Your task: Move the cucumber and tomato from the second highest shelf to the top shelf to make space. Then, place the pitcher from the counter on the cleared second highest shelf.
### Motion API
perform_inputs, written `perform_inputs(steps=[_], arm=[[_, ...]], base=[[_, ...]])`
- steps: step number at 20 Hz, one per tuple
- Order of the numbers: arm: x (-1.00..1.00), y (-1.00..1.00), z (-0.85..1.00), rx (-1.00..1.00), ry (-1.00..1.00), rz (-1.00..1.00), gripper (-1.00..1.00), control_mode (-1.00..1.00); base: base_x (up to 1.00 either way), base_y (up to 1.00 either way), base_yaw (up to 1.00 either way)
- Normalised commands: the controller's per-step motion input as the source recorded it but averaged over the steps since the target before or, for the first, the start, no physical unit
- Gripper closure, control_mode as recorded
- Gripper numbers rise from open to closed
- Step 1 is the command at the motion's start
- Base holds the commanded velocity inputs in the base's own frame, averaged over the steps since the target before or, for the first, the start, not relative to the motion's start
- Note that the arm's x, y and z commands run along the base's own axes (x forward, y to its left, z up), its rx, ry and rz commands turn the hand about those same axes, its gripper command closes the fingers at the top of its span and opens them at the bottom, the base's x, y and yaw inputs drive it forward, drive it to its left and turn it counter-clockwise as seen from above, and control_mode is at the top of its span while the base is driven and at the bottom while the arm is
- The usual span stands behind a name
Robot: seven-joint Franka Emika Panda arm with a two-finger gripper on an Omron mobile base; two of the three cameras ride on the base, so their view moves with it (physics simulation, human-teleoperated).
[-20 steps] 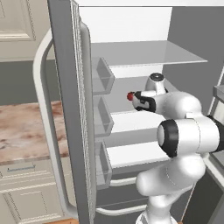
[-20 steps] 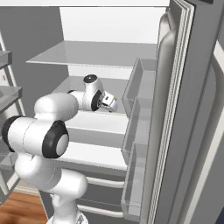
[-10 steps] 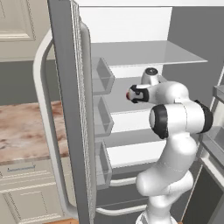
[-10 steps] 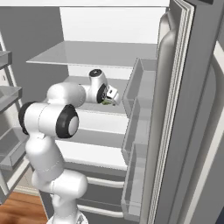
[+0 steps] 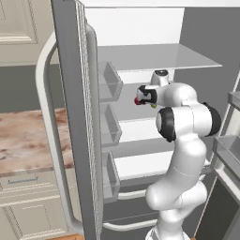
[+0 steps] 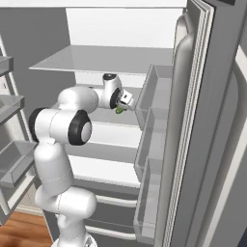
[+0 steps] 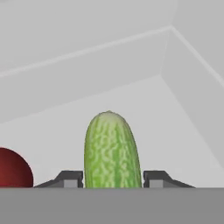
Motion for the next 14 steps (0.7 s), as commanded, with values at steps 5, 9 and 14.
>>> perform_inputs(steps=[5,9,14], arm=[[-0.26,0.0,-0.75,-0.01,-0.22,0.0,1.0,-1.0],[-0.65,0.0,-0.38,0.0,-0.11,0.0,1.0,-1.0],[-0.95,0.0,0.02,0.0,0.0,0.0,1.0,-1.0]], base=[[0.0,0.0,0.0],[0.0,0.0,0.0],[0.0,0.0,0.0]])
